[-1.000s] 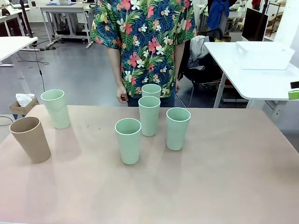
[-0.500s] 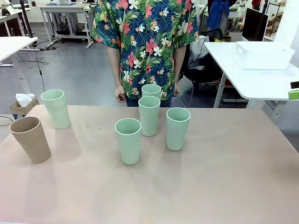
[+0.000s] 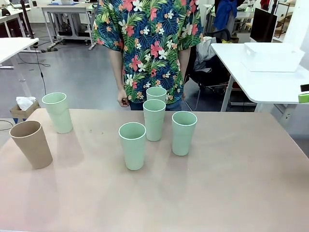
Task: Stack the cups and store them in the basket.
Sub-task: Pick up two Reusable plastic cups , one in each hand.
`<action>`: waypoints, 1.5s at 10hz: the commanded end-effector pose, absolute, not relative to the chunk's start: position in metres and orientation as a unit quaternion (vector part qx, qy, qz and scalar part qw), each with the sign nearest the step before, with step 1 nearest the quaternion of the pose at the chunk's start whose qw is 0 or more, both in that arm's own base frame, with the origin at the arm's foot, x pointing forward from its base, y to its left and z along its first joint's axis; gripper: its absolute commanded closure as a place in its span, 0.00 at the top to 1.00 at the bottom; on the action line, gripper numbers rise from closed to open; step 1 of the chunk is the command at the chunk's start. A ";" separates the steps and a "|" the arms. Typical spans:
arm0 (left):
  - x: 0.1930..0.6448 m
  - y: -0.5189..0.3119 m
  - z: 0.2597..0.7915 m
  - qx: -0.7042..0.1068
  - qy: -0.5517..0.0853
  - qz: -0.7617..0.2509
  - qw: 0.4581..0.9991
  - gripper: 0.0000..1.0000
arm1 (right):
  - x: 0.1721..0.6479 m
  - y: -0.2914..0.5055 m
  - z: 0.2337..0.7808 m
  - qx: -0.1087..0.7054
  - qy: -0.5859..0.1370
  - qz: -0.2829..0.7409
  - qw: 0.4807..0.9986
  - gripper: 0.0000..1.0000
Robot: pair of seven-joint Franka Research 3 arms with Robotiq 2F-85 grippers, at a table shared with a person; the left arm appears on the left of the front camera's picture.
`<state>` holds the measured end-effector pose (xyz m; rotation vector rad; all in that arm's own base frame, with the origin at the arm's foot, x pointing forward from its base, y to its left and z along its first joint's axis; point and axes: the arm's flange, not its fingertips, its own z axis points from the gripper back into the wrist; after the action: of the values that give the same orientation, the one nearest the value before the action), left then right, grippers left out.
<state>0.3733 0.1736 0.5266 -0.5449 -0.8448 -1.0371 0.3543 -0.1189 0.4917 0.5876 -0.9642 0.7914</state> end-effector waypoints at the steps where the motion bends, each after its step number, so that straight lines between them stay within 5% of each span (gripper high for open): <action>1: 0.373 0.174 0.527 -0.253 -0.392 -0.477 0.745 1.00 | 0.359 -0.119 0.492 0.271 -0.460 0.370 0.760 1.00; 11: 0.373 0.174 0.527 -0.253 -0.392 -0.477 0.745 1.00 | 0.354 -0.119 0.492 0.272 -0.445 0.365 0.771 1.00; 15: 0.379 0.213 0.487 -0.279 -0.407 -0.488 0.720 1.00 | 0.449 -0.067 0.457 0.355 -0.384 0.466 0.714 1.00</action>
<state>0.3759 0.1933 0.4977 -0.5728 -0.8400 -1.0426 0.4173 -0.0657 0.4700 0.7122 -0.8436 0.9496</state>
